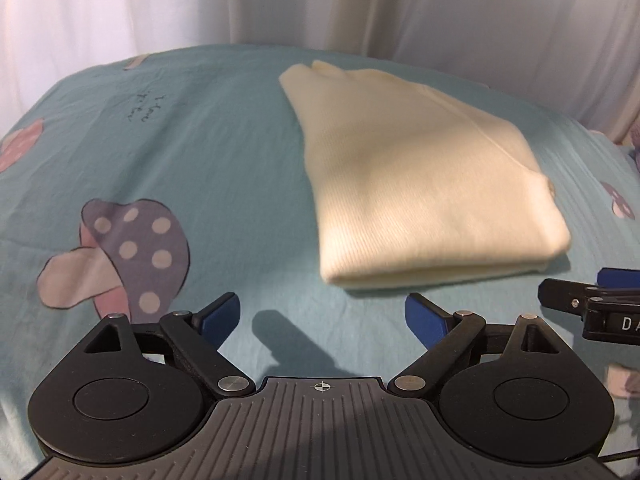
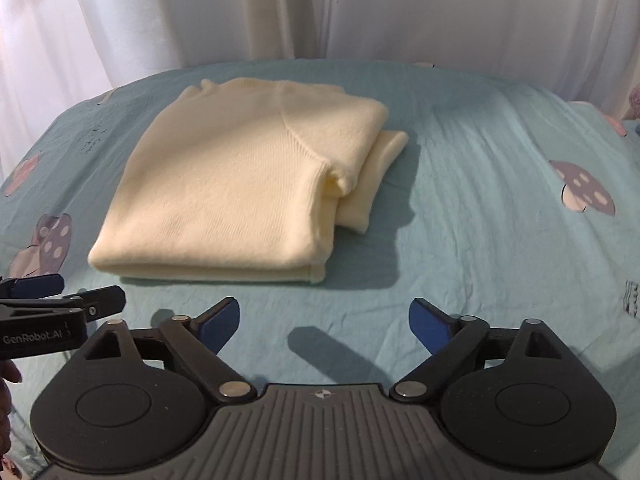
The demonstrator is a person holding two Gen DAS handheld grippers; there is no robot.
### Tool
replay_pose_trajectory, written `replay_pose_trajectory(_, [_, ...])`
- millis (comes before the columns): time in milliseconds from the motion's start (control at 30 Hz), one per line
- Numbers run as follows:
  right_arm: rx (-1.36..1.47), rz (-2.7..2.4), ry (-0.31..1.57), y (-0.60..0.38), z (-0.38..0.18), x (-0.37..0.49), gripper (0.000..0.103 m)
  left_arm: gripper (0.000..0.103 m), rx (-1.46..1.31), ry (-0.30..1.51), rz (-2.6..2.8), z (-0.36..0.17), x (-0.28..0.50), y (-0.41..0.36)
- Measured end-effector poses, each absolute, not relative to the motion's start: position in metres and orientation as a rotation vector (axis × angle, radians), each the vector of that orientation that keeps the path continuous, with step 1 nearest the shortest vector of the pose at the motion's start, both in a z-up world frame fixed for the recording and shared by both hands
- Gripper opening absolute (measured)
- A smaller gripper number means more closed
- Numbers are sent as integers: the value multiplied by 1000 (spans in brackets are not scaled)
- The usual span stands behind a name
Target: Fold small clothes
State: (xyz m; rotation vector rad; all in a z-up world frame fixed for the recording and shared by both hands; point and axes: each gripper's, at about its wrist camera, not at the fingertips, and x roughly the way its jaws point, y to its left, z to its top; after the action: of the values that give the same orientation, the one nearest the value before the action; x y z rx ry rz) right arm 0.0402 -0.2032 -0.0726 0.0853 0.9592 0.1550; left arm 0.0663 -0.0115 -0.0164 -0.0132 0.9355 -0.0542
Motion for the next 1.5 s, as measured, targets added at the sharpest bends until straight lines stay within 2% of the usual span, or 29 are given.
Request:
replay_pose_trajectory(133, [52,175,1009,-197,-72,29,99,96,39,931,-15,-11,51,-13])
replay_pose_trajectory(267, [48,176,981,-194,-61,23,99,97,43,908,41,-1,51,-11])
replay_pose_trajectory(533, [4,42,968,-192,-48,27,99,100,2,974,29,3,58,-9])
replay_pose_trajectory(733, [-29,112,1149,-182,-45,50,99,102,76,965,6,8,66,-25])
replay_pose_trajectory(967, [-58,46,1089,-177,-36,53,99,102,71,978,15,10,71,-26])
replay_pose_trajectory(1300, [-38,42,1111,-175,-38,61,99,102,133,997,59,11,78,-27])
replay_pose_trajectory(1500, [-29,32,1107,-176,-35,64,99,102,73,1011,13,10,81,-24])
